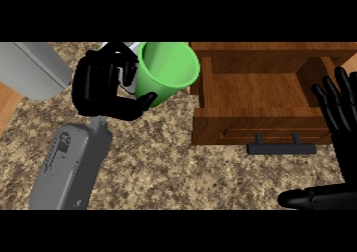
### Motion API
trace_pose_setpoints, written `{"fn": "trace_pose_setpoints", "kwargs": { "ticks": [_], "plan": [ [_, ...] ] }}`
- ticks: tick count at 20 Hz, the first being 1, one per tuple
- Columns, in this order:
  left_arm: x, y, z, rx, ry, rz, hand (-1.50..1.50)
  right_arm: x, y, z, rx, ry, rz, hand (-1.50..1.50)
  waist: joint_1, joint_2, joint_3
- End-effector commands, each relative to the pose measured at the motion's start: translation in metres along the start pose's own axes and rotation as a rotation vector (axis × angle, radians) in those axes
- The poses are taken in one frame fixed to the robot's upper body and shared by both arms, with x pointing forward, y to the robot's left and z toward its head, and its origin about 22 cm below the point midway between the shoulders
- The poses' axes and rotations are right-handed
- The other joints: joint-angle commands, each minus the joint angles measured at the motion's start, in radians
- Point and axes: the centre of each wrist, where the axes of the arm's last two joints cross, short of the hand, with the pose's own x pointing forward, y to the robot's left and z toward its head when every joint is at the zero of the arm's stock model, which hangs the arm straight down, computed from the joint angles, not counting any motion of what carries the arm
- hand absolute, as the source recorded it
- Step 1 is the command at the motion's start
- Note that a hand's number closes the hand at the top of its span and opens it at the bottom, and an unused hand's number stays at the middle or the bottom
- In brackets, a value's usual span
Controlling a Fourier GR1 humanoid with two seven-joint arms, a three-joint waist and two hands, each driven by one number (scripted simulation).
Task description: Pick up the cup, place it into the drawer and close the drawer
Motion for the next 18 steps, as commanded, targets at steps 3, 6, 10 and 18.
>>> {"fn": "trace_pose_setpoints", "kwargs": {
  "ticks": [3, 6, 10, 18],
  "plan": [
    [0.023, -0.031, -0.045, -0.013, 0.015, -0.040, 1.50, -0.012, 0.001, -0.017, -0.022, 0.006, 0.010, -1.50, 0.003, 0.001, 0.000],
    [0.006, -0.064, -0.053, -0.033, -0.001, -0.086, 1.50, -0.005, 0.014, -0.006, 0.025, -0.005, 0.006, -1.50, -0.007, 0.002, 0.000],
    [-0.007, -0.073, -0.072, -0.055, 0.051, -0.089, 1.50, -0.001, -0.005, -0.005, -0.003, -0.007, -0.014, -1.50, -0.014, 0.004, 0.000],
    [-0.007, -0.099, -0.092, -0.057, 0.108, -0.133, 1.50, -0.006, -0.003, 0.001, 0.000, 0.014, -0.001, -1.50, -0.012, 0.001, 0.000]
  ]
}}
